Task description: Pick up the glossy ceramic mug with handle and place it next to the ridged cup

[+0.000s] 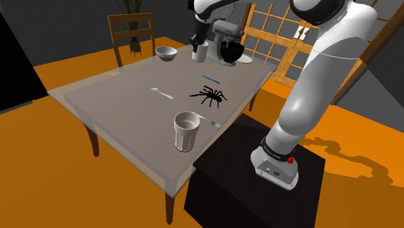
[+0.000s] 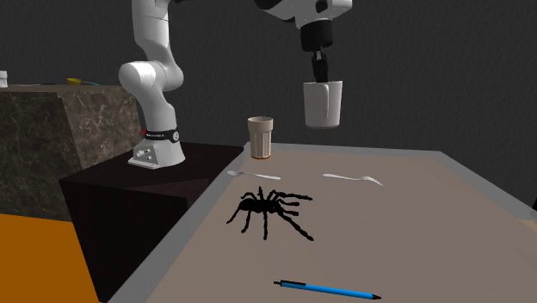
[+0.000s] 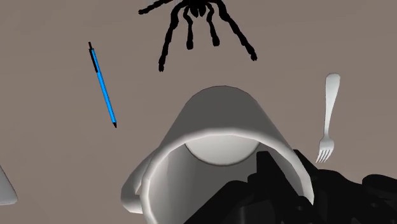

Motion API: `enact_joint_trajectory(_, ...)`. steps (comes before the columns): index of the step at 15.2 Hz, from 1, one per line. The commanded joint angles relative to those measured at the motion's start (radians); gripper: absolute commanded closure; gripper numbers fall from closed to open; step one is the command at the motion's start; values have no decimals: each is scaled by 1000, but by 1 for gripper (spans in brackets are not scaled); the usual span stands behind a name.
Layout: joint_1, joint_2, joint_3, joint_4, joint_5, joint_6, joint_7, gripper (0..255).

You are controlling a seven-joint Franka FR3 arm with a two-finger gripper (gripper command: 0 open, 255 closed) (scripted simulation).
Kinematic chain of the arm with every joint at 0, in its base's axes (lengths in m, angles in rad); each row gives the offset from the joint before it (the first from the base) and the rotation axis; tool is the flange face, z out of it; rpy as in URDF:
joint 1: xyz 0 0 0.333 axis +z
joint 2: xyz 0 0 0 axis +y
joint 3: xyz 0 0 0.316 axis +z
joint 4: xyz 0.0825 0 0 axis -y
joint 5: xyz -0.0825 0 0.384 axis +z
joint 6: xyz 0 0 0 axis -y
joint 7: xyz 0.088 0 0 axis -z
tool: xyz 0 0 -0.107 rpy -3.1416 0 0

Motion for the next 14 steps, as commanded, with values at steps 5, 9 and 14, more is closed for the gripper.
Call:
enact_joint_trajectory(5,73,-119,53,-154,-60,33,158,255)
enact_joint_trajectory(9,116,-178,99,-224,-90,38,264,255)
enact_joint_trajectory(14,168,-234,165,-285,-116,33,398,255)
